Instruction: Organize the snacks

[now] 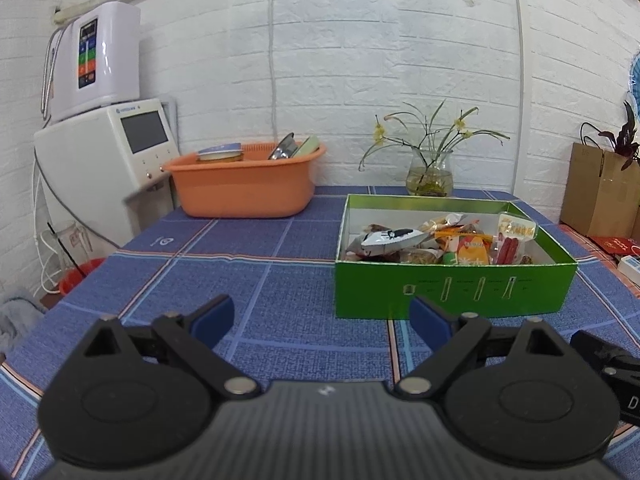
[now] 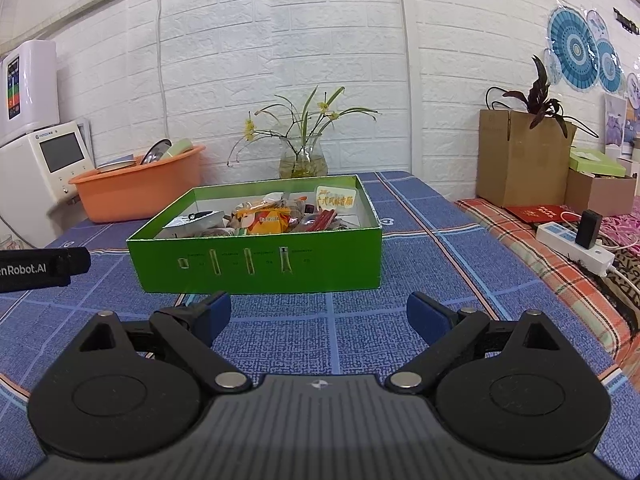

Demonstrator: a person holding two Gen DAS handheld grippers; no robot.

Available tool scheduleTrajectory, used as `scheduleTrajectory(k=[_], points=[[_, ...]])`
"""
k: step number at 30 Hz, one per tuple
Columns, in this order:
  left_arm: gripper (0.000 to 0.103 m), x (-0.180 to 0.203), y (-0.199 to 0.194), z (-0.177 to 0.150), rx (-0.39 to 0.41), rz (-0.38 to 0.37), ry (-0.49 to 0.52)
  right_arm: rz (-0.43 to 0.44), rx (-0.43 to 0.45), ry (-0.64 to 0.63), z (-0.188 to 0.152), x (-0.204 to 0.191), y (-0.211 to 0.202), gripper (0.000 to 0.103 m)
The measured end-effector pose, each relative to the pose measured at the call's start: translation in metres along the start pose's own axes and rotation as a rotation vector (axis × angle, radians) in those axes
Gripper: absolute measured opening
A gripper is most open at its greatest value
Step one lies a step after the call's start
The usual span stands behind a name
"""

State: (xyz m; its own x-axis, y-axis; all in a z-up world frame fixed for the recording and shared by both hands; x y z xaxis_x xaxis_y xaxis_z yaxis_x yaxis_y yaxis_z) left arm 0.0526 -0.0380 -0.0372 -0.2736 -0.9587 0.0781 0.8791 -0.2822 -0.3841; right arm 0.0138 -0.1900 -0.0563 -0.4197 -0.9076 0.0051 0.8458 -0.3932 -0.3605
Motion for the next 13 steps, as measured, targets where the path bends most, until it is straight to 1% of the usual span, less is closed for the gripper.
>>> scheduleTrajectory(k=[2, 8, 13], points=[[0.091, 0.0000, -0.0010, 0.0006, 0.005, -0.011, -0.004, 0.001, -0.002, 0.002, -0.0002, -0.0002, 0.0001, 0.103], [0.091, -0.0002, -0.0030, 0.0003, 0.011, 0.002, 0.000, 0.003, -0.007, 0.006, -0.0011, 0.0000, -0.0001, 0.103], [0.091, 0.0005, -0.0040, 0.0003, 0.008, -0.007, 0.001, 0.002, -0.007, 0.006, -0.0013, 0.0004, -0.0003, 0.103]])
Point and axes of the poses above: each gripper's, at about its wrist camera, not at the fingertips, and y roughly the way its jaws point, x to its right, z to its top, the point moved 9 cm from there along y, roughly the way its jaws point, and after that the axes turned 15 degrees about -z, right-handed, at the moved point
